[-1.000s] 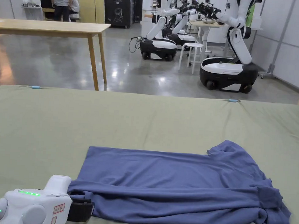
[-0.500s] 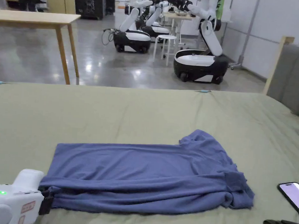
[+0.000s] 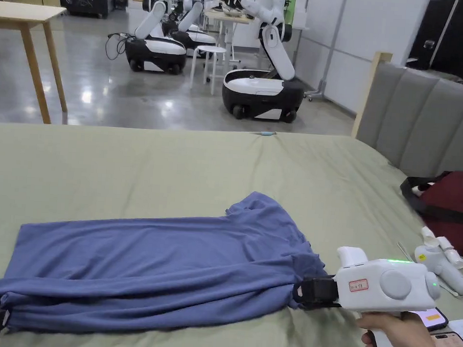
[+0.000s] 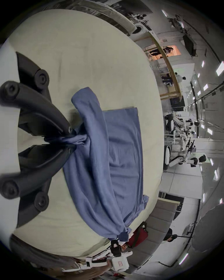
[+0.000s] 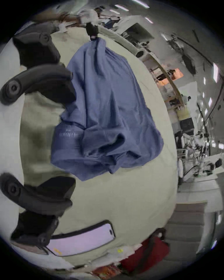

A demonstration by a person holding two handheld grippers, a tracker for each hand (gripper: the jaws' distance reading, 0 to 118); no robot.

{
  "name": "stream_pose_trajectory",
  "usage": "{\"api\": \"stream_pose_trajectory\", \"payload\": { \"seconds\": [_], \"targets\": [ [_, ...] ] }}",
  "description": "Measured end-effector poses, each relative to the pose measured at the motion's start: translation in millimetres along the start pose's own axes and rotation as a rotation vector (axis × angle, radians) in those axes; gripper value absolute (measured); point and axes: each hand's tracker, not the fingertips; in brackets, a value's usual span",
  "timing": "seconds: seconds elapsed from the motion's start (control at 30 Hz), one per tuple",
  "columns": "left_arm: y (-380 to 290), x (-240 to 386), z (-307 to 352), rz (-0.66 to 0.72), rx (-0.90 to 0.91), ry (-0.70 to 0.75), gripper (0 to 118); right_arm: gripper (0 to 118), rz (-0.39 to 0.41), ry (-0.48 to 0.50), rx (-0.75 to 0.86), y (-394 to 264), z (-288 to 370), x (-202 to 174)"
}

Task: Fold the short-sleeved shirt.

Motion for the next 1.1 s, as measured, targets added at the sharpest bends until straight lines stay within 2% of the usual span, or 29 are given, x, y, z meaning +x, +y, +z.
{"api": "stream_pose_trajectory", "payload": {
  "seconds": [0.1,0.17,0.27,0.4,0.6,0.73,0.83,1.0,1.1],
  "targets": [
    [0.6,1.1,-0.6,0.005,0.000,-0.002,6,34,-0.076,0.078,0.028,-4.2,-5.3,1.8],
    [0.4,0.6,-2.0,0.010,-0.001,-0.003,6,30,-0.077,0.097,0.015,-4.9,-11.1,0.3],
    [-0.9,0.6,-5.2,0.014,-0.012,-0.005,6,11,-0.089,0.085,0.010,-4.3,-19.1,-2.5],
    [-3.6,-0.1,-5.3,0.013,-0.019,-0.008,6,8,-0.112,0.090,0.026,-4.1,-11.5,-0.4],
    [-8.4,-4.3,23.4,0.027,0.015,-0.056,6,8,-0.077,0.067,0.070,-12.8,30.3,-4.9],
    [-20.0,0.4,55.6,0.008,0.056,-0.088,6,8,-0.050,0.091,0.088,-31.0,65.5,-10.1],
    [-37.0,5.3,83.4,-0.008,0.064,-0.085,6,8,-0.006,0.072,0.074,-54.7,93.9,-19.0],
    [-84.6,11.0,129.7,0.024,0.060,-0.116,6,8,-0.015,0.099,0.062,-117.8,146.4,-29.1],
    [-111.1,13.7,137.8,0.036,0.019,-0.120,6,8,-0.035,0.103,-0.004,-148.5,152.0,-30.6]
  ]
}}
